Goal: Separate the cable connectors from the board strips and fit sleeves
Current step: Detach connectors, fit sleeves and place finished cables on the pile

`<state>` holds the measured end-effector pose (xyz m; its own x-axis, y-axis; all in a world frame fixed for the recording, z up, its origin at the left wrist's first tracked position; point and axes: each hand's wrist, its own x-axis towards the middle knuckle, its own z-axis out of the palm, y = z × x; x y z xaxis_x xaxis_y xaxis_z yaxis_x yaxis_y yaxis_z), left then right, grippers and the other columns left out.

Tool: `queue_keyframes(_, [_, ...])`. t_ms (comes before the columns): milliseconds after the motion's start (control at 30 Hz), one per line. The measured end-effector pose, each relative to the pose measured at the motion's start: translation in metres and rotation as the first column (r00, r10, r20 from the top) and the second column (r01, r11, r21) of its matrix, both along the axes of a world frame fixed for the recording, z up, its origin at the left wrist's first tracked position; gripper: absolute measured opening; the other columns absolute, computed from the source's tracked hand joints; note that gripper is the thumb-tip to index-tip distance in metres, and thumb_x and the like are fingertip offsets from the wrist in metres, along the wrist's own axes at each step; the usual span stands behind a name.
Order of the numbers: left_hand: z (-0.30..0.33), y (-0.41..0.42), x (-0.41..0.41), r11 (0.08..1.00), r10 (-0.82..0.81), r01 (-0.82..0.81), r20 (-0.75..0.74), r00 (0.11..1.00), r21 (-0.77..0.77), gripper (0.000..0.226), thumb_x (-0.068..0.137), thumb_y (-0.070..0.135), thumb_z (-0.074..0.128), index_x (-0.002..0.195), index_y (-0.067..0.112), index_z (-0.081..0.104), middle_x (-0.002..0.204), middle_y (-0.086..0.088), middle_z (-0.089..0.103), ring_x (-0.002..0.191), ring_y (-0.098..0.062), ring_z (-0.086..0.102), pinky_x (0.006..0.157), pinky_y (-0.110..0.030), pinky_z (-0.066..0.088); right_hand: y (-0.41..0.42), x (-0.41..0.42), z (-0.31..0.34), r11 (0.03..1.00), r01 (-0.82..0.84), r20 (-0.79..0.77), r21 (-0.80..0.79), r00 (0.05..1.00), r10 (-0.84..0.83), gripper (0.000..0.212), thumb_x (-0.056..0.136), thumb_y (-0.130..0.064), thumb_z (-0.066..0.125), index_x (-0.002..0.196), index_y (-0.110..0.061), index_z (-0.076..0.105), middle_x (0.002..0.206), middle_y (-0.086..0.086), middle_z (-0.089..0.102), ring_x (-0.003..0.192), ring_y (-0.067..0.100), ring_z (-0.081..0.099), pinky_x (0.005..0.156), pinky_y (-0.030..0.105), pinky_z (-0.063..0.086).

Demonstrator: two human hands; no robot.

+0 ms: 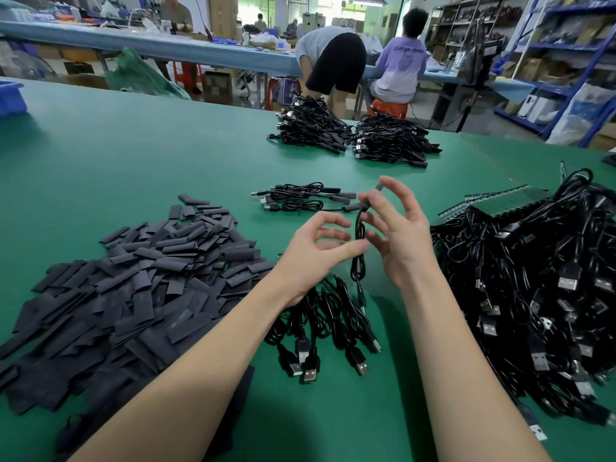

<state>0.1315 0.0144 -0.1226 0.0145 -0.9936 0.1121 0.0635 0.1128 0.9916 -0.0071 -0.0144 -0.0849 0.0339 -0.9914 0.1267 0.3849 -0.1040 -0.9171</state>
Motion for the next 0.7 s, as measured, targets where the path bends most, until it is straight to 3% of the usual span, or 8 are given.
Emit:
queue_keyframes(233, [0.022,-0.002,-0.005,0.953,0.167,-0.159,0.009,0.986,-0.256,0.021,0.084,0.0,0.078,0.094,0.012,0.064,0.091,0.002,0.071,0.08,-0.005,0.071,0.077,-0.016,0.054,-0.003,-0.007,0.004,0.997,0.037,0.216,0.063,0.975,-0.05,0.03,0.095,-0.02,0.072,0.122,-0.022,0.061,0.103,-0.001,0.079,0.088,0.017,0.075,0.067,0.022,0.058])
queue_keyframes(300, [0.038,-0.015,0.002,0.925,0.229,-0.209,0.028,0.973,-0.317,0.019,0.086,0.001,0.076,0.095,0.014,0.065,0.092,0.001,0.072,0.08,-0.002,0.071,0.076,-0.014,0.054,-0.005,-0.01,0.002,0.993,0.06,0.175,0.102,0.981,-0.078,0.029,0.094,-0.023,0.073,0.121,-0.022,0.061,0.107,-0.001,0.079,0.088,0.017,0.075,0.067,0.023,0.058])
queue_keyframes(400, [0.063,-0.047,0.016,0.851,0.396,-0.306,0.139,0.908,-0.427,0.017,0.088,0.005,0.073,0.095,0.017,0.064,0.091,0.007,0.07,0.078,0.005,0.067,0.074,-0.011,0.052,-0.006,-0.01,-0.008,0.979,0.083,-0.042,0.187,0.996,-0.077,0.017,0.095,-0.021,0.07,0.112,-0.022,0.065,0.103,-0.001,0.079,0.075,0.011,0.073,0.059,0.02,0.056])
queue_keyframes(500, [0.07,-0.079,0.03,0.808,0.523,-0.26,0.438,0.732,-0.529,0.011,0.089,0.008,0.07,0.094,0.017,0.066,0.087,0.009,0.07,0.08,-0.003,0.067,0.076,-0.017,0.052,-0.007,-0.004,-0.018,0.976,0.1,-0.29,0.195,0.956,-0.04,0.009,0.097,-0.022,0.068,0.106,-0.023,0.068,0.104,-0.001,0.077,0.077,0.01,0.07,0.059,0.017,0.053])
queue_keyframes(600, [0.053,-0.104,0.043,0.879,0.454,-0.093,0.761,0.464,-0.468,0.011,0.091,0.009,0.065,0.1,0.014,0.068,0.099,-0.003,0.072,0.094,-0.023,0.066,0.088,-0.037,0.052,-0.005,0.001,-0.02,0.987,0.053,-0.4,0.154,0.917,0.013,0.005,0.098,-0.025,0.067,0.101,-0.025,0.07,0.097,-0.006,0.078,0.074,0.007,0.07,0.062,0.02,0.051])
queue_keyframes(667, [0.037,-0.111,0.049,0.915,0.396,-0.058,0.862,0.317,-0.399,0.015,0.093,0.011,0.063,0.106,0.014,0.069,0.108,-0.006,0.072,0.104,-0.028,0.064,0.091,-0.039,0.049,-0.004,0.003,-0.022,0.992,0.015,-0.462,0.128,0.886,0.046,0.004,0.097,-0.026,0.067,0.098,-0.026,0.071,0.092,-0.009,0.078,0.067,0.001,0.068,0.064,0.023,0.051])
queue_keyframes(700, [0.03,-0.113,0.051,0.926,0.374,-0.064,0.879,0.296,-0.372,0.018,0.094,0.012,0.062,0.11,0.015,0.069,0.112,-0.006,0.072,0.107,-0.029,0.063,0.093,-0.039,0.049,-0.004,0.003,-0.024,0.993,0.004,-0.494,0.115,0.868,0.053,0.004,0.096,-0.026,0.068,0.097,-0.026,0.071,0.091,-0.009,0.078,0.064,-0.001,0.067,0.065,0.024,0.05])
